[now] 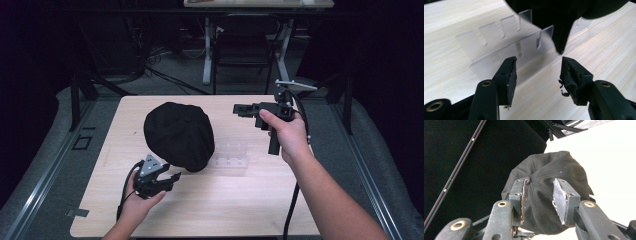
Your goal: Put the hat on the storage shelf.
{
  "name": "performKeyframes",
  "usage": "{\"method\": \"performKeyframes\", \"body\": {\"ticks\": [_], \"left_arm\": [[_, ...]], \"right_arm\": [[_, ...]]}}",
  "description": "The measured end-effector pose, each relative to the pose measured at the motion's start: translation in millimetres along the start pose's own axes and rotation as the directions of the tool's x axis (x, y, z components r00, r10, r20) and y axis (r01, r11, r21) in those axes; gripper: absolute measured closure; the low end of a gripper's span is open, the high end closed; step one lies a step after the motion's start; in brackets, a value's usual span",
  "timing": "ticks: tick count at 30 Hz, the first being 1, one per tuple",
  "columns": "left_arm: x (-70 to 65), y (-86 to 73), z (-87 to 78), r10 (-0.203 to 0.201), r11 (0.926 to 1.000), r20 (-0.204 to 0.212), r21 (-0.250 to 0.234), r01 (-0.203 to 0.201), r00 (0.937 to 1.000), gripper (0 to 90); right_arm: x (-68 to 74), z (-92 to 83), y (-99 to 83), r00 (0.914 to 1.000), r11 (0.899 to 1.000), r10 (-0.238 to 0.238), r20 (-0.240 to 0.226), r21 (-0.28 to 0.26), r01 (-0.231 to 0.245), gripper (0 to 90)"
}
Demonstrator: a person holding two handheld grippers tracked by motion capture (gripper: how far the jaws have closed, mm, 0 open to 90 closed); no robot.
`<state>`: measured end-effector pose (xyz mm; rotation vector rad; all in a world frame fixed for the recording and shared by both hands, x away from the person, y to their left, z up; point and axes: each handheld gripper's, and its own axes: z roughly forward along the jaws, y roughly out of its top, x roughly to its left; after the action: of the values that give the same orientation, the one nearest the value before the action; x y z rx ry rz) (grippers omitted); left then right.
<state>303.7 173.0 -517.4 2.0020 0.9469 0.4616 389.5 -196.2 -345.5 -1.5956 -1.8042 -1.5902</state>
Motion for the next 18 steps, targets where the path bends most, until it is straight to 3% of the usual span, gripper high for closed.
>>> {"method": "performKeyframes", "body": {"ticks": [6, 12, 15, 16, 17, 18], "left_arm": [[17.7, -17.7, -13.4, -0.055, 0.9985, -0.011, 0.001, 0.055, 0.9984, 46.1], [30.7, -32.2, -17.6, -0.111, 0.9933, -0.042, -0.040, 0.109, 0.9930, 45.9], [37.3, -38.2, -18.2, -0.140, 0.9894, -0.056, -0.047, 0.138, 0.9885, 44.9], [37.3, -38.2, -18.2, -0.140, 0.9894, -0.056, -0.047, 0.138, 0.9885, 44.7], [38.4, -39.5, -17.7, -0.147, 0.9882, -0.058, -0.053, 0.144, 0.9875, 44.7], [39.5, -40.3, -17.8, -0.153, 0.9876, -0.061, -0.046, 0.150, 0.9864, 44.3]], "right_arm": [[-1.6, -6.1, -3.5, 0.9984, 0.999, -0.034, 0.045, 0.001, 0.033, 60.2], [-0.9, -12.3, -8.9, 0.9873, 0.995, -0.100, 0.123, -0.001, 0.101, 55.8], [-3.9, -15.1, -14.7, 0.9761, 0.990, -0.136, 0.169, 0.000, 0.138, 51.3], [-3.9, -15.1, -14.7, 0.9761, 0.990, -0.136, 0.169, 0.000, 0.138, 51.3], [-4.9, -15.7, -16.2, 0.9704, 0.988, -0.149, 0.190, 0.000, 0.151, 50.4], [-6.8, -17.0, -19.3, 0.9566, 0.983, -0.178, 0.230, 0.003, 0.182, 49.4]]}}
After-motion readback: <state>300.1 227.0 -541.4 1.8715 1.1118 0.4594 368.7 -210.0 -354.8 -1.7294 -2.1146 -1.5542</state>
